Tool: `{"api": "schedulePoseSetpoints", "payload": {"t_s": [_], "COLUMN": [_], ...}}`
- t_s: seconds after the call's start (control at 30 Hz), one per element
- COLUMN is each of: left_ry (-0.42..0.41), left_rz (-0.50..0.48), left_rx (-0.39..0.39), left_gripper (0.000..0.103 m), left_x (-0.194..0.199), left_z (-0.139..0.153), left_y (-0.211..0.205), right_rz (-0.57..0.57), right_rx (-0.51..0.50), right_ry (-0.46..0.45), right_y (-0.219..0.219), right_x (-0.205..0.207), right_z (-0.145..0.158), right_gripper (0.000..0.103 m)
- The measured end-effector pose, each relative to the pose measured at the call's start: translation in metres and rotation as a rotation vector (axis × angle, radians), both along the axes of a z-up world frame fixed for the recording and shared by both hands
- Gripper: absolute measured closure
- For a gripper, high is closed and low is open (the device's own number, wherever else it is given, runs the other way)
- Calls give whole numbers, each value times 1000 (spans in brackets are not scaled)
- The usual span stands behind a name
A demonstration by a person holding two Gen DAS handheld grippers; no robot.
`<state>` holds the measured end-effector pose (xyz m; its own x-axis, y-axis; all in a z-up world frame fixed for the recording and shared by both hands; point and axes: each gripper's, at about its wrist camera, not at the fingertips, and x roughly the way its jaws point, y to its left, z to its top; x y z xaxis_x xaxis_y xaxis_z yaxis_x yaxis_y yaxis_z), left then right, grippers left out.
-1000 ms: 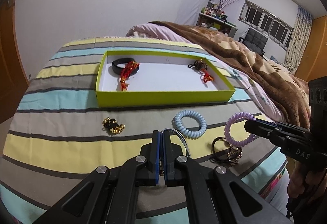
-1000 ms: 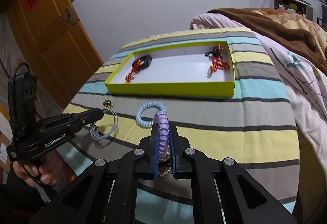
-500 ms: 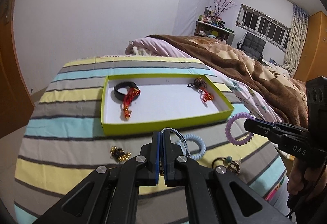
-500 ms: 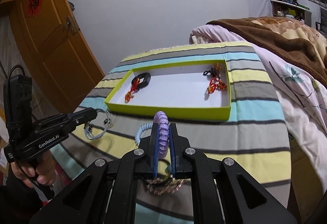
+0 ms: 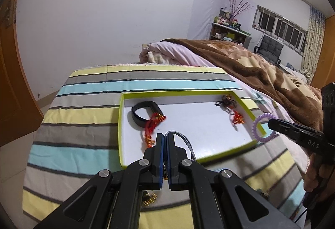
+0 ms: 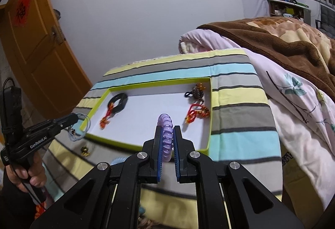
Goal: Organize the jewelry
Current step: 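Carry the grey hair tie and lavender coil bracelet toward the green box, then lower both items into the green box and open both tools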
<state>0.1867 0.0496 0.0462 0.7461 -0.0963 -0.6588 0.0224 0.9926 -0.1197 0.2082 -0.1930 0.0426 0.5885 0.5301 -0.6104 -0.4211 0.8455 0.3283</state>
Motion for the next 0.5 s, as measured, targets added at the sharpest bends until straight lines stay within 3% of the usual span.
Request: {"api": "schedulePoseSetpoints", "payload": {"t_s": [0.5], "left_ry": [93], "left_rz": [39], "left_rx": [-4], "left_gripper": [101], "left_x": [46], "left_z": [-38], "left_y": [15], "right_rz": [-15], "right_rx": [-53], "right_ry": [98], "right_y": [4], "right_x": [39], "right_z": [-35], "right_gripper": [93]}}
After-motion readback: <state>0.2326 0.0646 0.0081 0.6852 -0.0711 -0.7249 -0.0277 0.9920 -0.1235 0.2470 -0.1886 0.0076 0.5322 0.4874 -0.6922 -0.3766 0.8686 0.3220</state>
